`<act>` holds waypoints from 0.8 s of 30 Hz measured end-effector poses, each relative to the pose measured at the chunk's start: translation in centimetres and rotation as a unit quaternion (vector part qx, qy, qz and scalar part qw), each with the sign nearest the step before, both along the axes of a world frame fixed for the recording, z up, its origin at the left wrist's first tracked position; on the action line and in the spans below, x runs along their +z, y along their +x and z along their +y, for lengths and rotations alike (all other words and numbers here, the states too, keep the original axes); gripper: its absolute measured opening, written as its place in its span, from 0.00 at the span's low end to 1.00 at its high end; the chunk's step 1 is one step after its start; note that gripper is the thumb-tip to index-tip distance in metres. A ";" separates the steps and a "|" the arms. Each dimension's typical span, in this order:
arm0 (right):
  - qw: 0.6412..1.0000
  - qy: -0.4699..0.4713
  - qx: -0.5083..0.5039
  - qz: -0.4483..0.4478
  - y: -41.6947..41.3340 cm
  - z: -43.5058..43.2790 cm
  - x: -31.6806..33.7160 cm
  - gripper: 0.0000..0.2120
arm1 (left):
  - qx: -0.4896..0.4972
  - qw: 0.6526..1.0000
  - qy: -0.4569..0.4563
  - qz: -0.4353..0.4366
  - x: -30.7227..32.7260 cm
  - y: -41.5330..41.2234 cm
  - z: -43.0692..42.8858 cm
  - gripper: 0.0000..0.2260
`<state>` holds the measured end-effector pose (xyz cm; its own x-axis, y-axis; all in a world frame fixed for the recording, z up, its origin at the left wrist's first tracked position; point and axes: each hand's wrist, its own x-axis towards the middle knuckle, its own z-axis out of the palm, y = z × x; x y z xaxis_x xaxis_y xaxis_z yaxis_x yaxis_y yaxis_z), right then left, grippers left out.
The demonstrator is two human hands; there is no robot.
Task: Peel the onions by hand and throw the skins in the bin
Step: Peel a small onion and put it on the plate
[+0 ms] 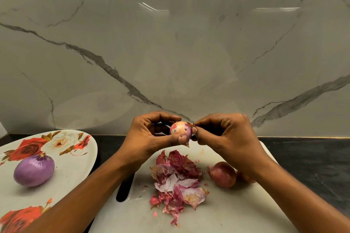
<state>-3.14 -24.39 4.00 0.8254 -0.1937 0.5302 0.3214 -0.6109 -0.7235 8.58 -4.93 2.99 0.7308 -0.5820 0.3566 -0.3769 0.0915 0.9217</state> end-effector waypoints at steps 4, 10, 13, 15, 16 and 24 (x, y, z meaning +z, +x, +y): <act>1.000 0.006 -0.013 -0.001 0.1 -0.2 0.0 0.06 | -0.010 1.000 -0.003 0.012 0.1 0.1 0.0 0.22; 0.999 0.044 -0.028 -0.003 0.2 -0.5 0.4 0.01 | -0.060 0.996 -0.038 0.055 0.1 0.1 0.3 0.22; 0.997 0.058 -0.045 0.003 0.2 -0.6 0.6 0.01 | -0.082 0.992 -0.060 0.073 0.1 0.2 0.3 0.23; 0.997 0.052 -0.051 0.018 0.2 -0.7 0.6 0.00 | -0.092 0.989 -0.075 0.086 0.2 0.1 0.3 0.22; 0.997 0.042 -0.049 0.031 0.1 -0.8 0.6 0.00 | -0.097 0.988 -0.079 0.091 0.3 0.1 0.4 0.21; 0.987 0.098 0.023 0.124 0.0 -0.6 0.8 0.09 | -0.113 0.984 -0.081 0.108 0.3 0.2 0.3 0.22</act>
<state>-3.10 -24.97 4.82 0.9353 -0.2314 0.2678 0.1445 -0.4411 -0.8858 8.76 -4.66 3.25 0.6580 -0.6868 0.3088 -0.1262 0.3037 0.9444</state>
